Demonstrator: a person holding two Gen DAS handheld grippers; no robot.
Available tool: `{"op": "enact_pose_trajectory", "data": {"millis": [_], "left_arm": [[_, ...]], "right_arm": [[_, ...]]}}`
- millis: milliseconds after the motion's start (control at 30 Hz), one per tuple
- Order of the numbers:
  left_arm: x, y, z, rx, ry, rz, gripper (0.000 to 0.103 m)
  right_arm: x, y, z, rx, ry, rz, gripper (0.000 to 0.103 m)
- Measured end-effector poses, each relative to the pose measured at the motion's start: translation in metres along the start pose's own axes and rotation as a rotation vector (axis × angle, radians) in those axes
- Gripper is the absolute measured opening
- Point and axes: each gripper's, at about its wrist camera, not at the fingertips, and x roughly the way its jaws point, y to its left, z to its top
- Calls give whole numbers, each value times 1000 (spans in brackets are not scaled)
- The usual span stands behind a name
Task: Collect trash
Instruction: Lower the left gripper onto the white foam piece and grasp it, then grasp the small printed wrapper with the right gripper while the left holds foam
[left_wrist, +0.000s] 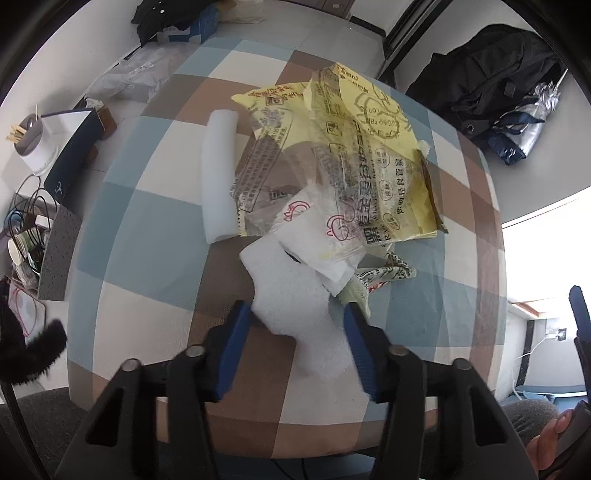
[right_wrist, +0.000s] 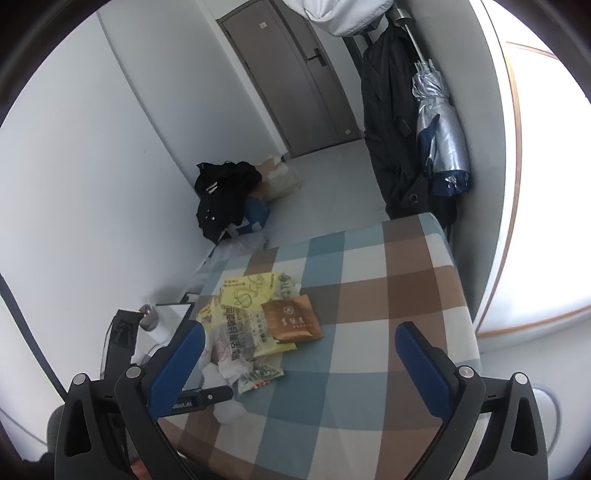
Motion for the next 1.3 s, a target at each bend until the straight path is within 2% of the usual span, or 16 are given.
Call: {"op": "enact_pose_trajectory", "data": {"millis": [333, 433, 567, 767, 967, 1100, 1300], "left_arm": [[-10, 3, 8, -6, 5, -61, 35], [-12, 6, 9, 24, 14, -72, 35], [-20, 16, 5, 35, 14, -122, 35], [-42, 26, 2, 49, -65, -187, 35], [-56, 46, 9, -2, -143, -265, 35], [-62, 57, 11, -37, -173, -321, 35], [-68, 65, 13, -34, -208, -345, 35]], "right_arm": [[2, -1, -4, -18, 23, -30, 103], [4, -2, -8, -18, 43, -37, 103], [8, -3, -16, -21, 78, -58, 103], [19, 7, -28, -67, 109, -99, 103], [47, 42, -37, -176, 154, -41, 103], [69, 64, -45, -249, 195, -14, 98], [108, 81, -60, -322, 288, -29, 91]]}}
